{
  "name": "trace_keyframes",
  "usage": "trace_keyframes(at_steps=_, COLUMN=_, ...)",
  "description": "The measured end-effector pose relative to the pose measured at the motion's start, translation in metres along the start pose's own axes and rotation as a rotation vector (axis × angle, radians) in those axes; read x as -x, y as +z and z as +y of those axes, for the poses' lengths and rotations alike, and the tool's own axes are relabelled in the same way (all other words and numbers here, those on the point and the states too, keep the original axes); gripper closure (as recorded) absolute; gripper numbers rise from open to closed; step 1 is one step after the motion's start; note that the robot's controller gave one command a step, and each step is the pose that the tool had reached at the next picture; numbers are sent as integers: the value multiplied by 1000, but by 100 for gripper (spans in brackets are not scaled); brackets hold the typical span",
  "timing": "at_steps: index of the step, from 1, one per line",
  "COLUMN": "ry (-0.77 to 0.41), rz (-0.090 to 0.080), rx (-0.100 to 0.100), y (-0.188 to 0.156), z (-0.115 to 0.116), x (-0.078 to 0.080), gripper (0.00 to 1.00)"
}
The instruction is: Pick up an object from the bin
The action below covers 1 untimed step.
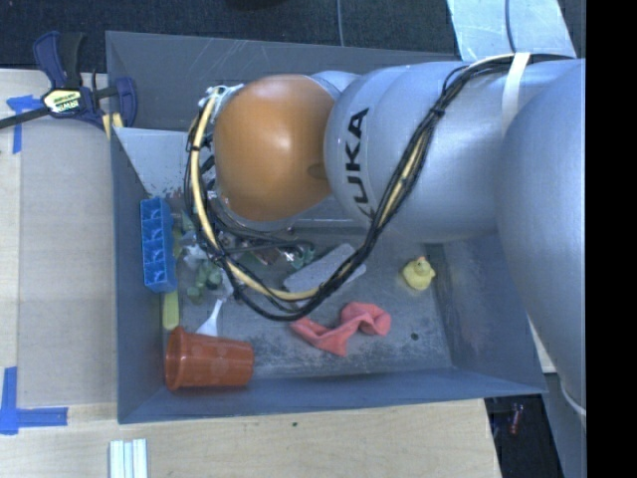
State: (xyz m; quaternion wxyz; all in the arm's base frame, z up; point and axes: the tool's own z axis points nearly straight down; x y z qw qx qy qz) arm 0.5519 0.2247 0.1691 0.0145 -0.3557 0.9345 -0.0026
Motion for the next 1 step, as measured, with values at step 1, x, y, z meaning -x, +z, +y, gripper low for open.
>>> trace_keyframes(at_steps=1, ry=1, rz=7, rx=3, y=-37, z=0, x=-1, gripper=100)
